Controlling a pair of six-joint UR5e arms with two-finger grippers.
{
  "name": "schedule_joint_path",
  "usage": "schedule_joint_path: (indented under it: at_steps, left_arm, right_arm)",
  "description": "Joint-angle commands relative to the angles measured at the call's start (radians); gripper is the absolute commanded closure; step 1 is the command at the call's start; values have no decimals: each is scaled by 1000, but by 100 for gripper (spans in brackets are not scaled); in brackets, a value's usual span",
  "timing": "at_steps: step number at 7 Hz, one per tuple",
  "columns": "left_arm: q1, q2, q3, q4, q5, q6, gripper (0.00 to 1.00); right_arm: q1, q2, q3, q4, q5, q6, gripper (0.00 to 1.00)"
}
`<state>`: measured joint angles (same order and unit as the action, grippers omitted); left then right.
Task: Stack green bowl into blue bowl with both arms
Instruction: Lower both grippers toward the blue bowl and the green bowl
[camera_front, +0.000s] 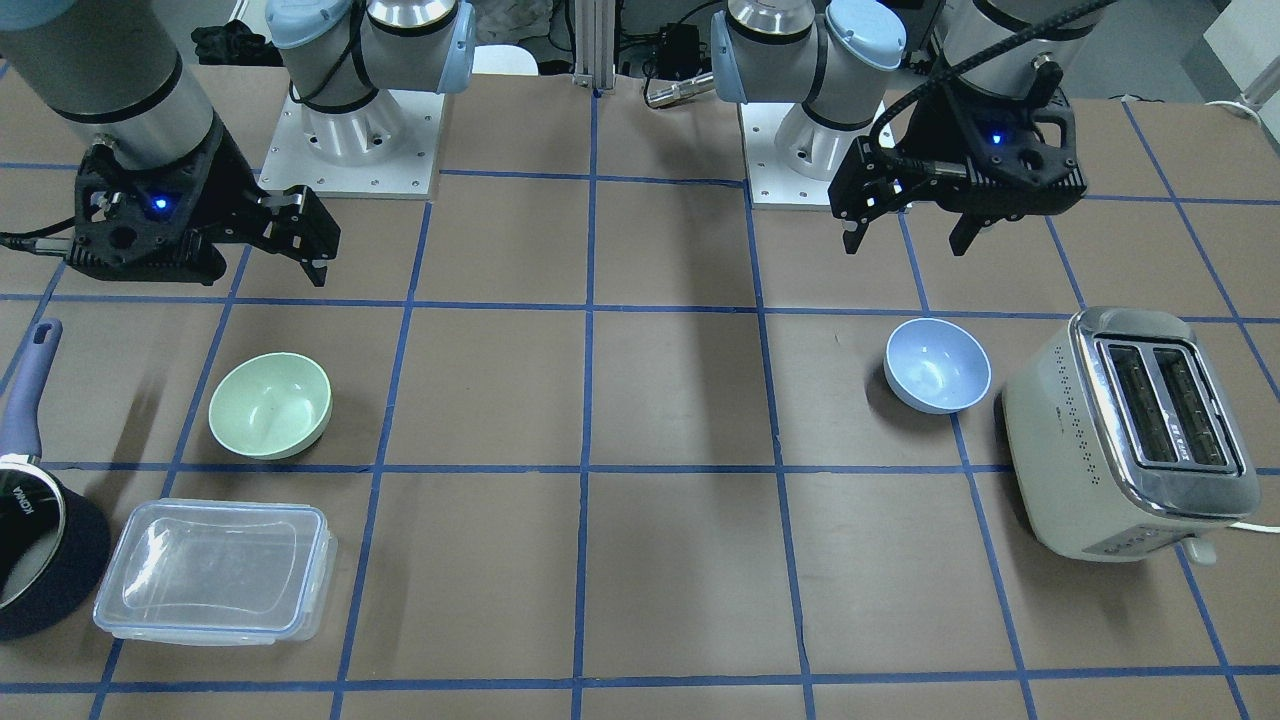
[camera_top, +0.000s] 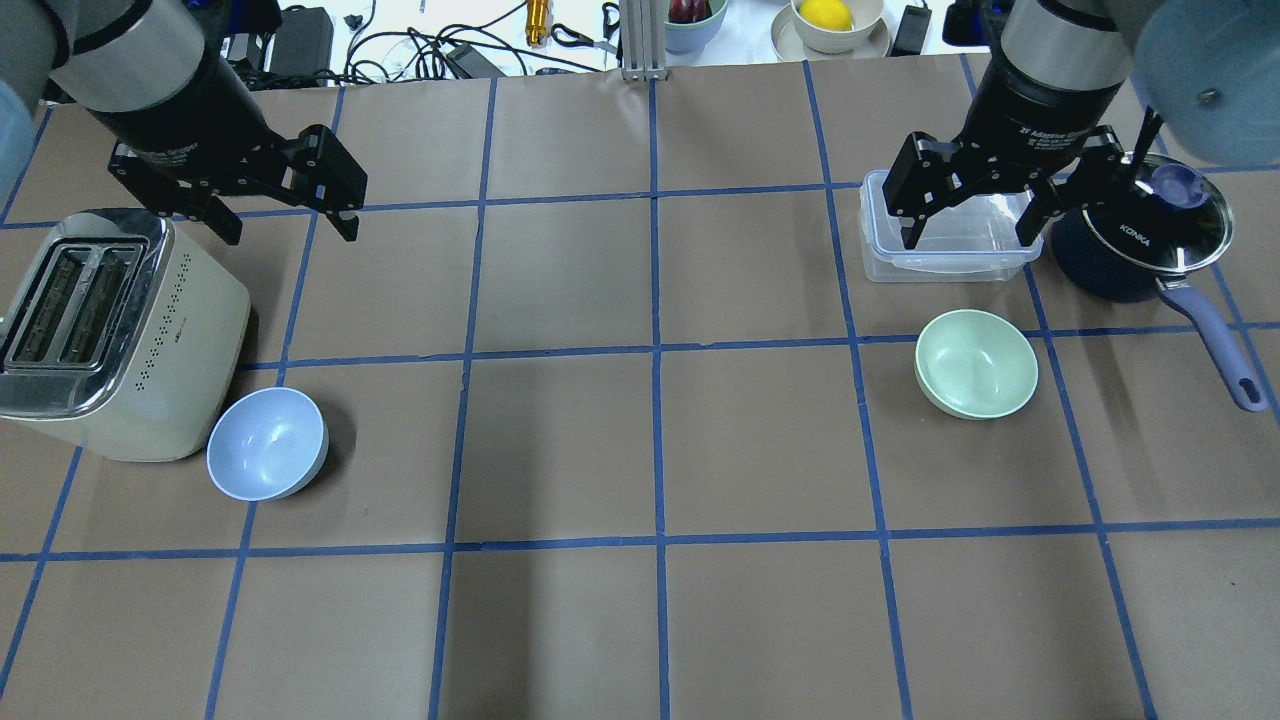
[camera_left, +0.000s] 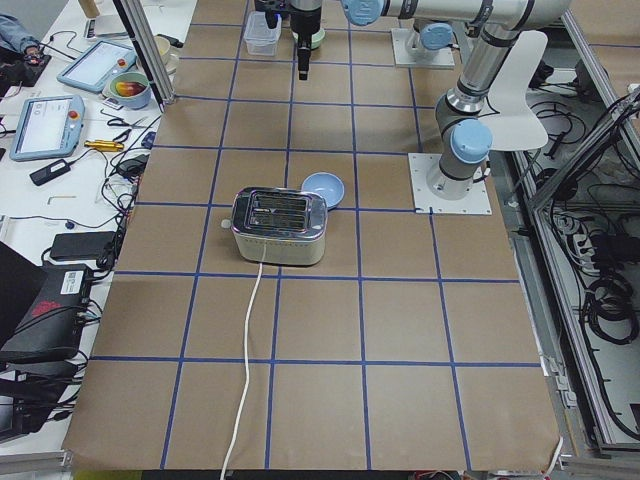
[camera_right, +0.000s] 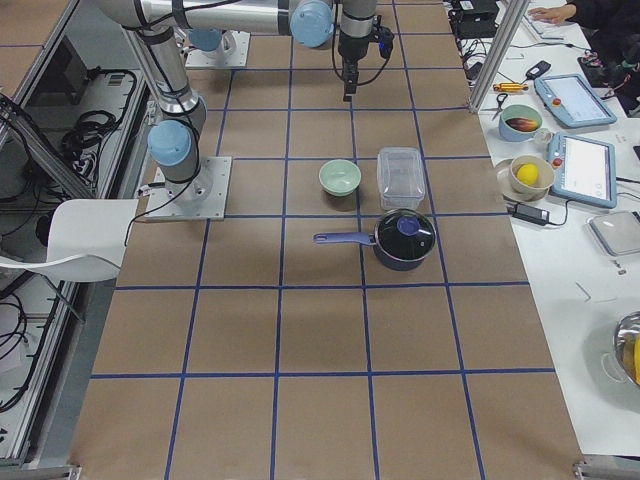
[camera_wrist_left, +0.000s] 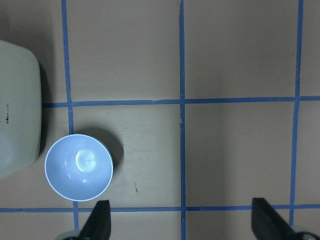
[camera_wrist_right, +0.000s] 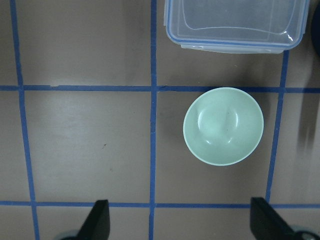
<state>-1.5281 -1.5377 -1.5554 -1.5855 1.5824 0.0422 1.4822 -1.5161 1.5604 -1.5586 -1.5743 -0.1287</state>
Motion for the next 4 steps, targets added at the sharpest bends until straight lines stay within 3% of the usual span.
schedule_joint_path:
  at_steps: [1,3,4]
  left_arm:
    - [-3,2,0,-4,-9,-4,0]
    - [26,-2,-15,-7,1,13,0]
    - [78,-1,-100,1,1,54,0]
  right_arm:
    - [-167,72,22,-50,7,-138,0]
    - [-258,146,192,-350,8,-181,0]
    - [-267,171,316,-527,11,-212,0]
